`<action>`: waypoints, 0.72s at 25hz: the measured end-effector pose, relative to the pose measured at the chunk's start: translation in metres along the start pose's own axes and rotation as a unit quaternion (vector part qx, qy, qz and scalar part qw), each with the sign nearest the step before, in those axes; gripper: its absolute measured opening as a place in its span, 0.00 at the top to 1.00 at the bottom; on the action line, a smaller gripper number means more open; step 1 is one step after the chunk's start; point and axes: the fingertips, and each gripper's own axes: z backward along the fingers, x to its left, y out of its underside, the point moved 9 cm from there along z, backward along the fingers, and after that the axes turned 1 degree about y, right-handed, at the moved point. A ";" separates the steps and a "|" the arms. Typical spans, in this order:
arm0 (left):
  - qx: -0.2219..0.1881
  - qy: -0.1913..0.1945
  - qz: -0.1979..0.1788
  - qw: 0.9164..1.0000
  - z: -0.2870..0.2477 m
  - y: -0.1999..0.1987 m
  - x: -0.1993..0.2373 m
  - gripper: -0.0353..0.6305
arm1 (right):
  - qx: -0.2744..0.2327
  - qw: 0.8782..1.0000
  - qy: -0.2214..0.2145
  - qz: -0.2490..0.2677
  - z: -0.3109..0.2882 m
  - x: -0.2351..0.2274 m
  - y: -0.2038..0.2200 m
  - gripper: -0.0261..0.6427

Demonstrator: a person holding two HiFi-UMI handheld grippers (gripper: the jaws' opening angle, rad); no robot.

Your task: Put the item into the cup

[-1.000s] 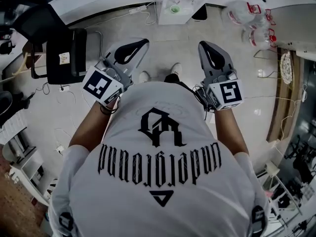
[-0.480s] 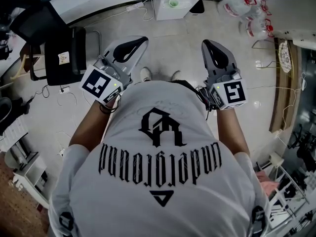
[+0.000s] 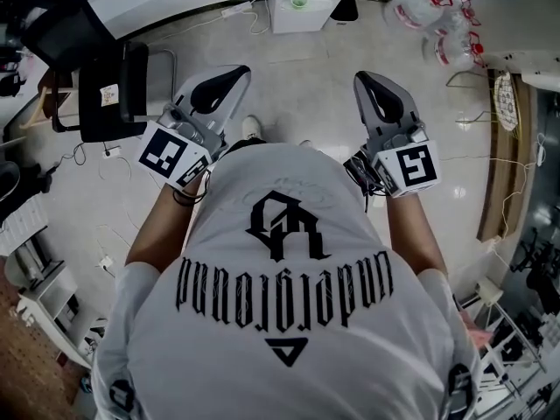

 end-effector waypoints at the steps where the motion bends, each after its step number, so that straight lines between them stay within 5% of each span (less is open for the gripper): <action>1: -0.001 -0.005 0.001 1.000 -0.003 0.001 -0.010 0.93 | 0.000 1.000 -0.003 0.000 0.009 -0.003 0.003 0.93; 18: 0.008 -0.070 0.002 0.998 -0.038 0.020 -0.170 0.93 | -0.015 0.996 -0.083 -0.017 0.144 -0.042 0.056 0.93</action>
